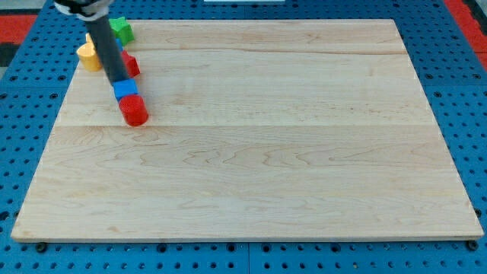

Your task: Push green blocks towards middle of the board

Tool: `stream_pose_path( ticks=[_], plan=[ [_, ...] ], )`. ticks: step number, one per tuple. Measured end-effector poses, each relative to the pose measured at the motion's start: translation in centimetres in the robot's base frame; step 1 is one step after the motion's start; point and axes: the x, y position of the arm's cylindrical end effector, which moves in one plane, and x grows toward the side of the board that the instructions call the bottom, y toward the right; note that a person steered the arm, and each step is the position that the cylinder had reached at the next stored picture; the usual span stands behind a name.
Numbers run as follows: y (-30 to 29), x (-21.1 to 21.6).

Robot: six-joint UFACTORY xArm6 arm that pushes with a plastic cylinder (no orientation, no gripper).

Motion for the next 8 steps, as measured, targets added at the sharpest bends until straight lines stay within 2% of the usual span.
stream_pose_path(
  ticks=[1, 2, 3, 6, 7, 8],
  plan=[
    [-2.6, 1.2],
    [-11.1, 0.0],
    [-11.1, 0.0],
    [-11.3, -4.7],
    [-11.3, -4.7],
    [-11.2, -7.8]
  ],
)
